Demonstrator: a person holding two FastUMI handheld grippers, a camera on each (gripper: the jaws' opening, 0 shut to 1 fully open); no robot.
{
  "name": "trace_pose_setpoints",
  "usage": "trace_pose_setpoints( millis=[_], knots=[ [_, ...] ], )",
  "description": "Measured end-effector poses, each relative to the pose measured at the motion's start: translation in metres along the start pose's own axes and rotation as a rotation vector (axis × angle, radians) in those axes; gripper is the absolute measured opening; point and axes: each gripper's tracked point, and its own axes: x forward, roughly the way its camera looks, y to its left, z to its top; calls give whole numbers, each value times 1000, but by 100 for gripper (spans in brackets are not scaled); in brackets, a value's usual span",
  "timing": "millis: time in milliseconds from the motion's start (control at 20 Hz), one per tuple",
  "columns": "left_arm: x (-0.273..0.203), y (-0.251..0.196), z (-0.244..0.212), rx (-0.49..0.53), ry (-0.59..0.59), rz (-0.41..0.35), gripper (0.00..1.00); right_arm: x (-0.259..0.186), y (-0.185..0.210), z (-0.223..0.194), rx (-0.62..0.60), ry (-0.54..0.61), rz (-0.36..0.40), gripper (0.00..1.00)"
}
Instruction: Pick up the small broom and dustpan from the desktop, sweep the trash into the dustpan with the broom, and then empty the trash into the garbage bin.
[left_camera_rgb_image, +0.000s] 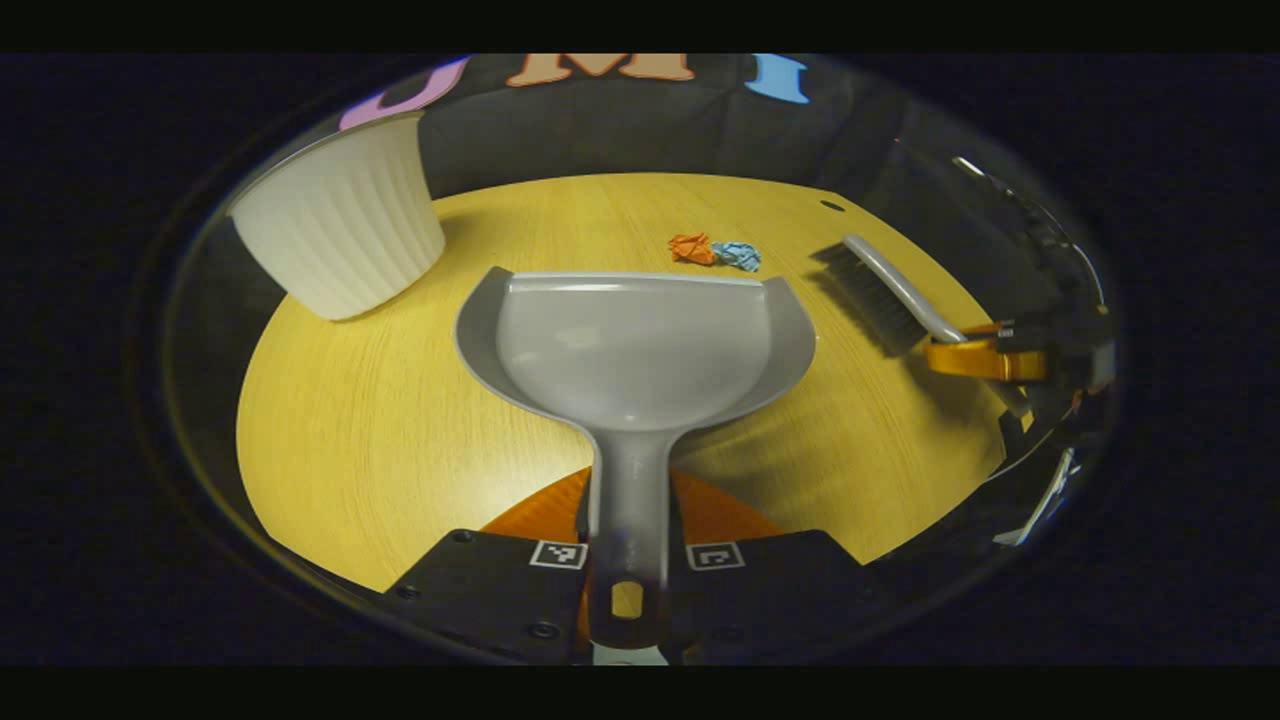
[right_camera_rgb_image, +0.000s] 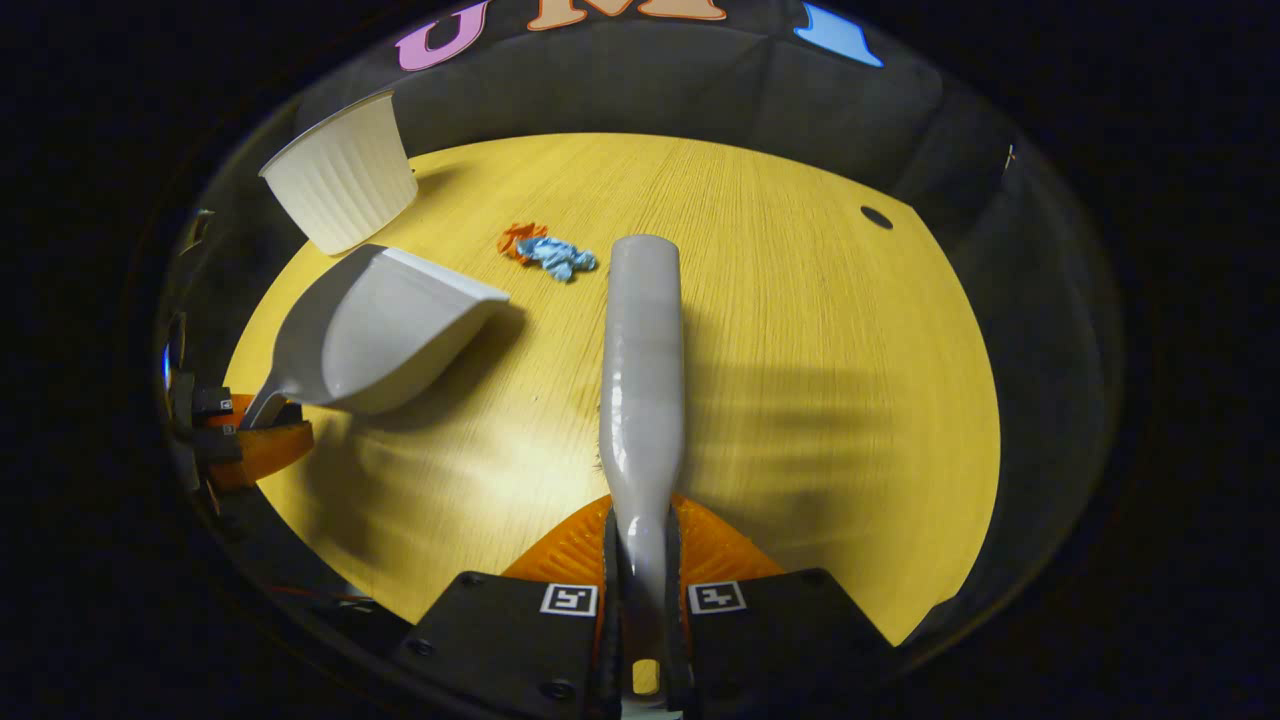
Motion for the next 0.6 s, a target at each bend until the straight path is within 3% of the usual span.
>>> trace_pose_setpoints(
  millis=[100, 350, 600],
  knots=[
    [5, 2, 1, 52, 15, -9, 24, 12, -9, 31, -43, -20, -27, 19],
    [9, -2, -4, 57, 69, -58, 24, 45, -8, 89, -190, 0, -43, 18],
    [8, -5, 0, 102, 87, -73, 24, 46, 20, 117, -566, 59, 31, 18]
  ],
)
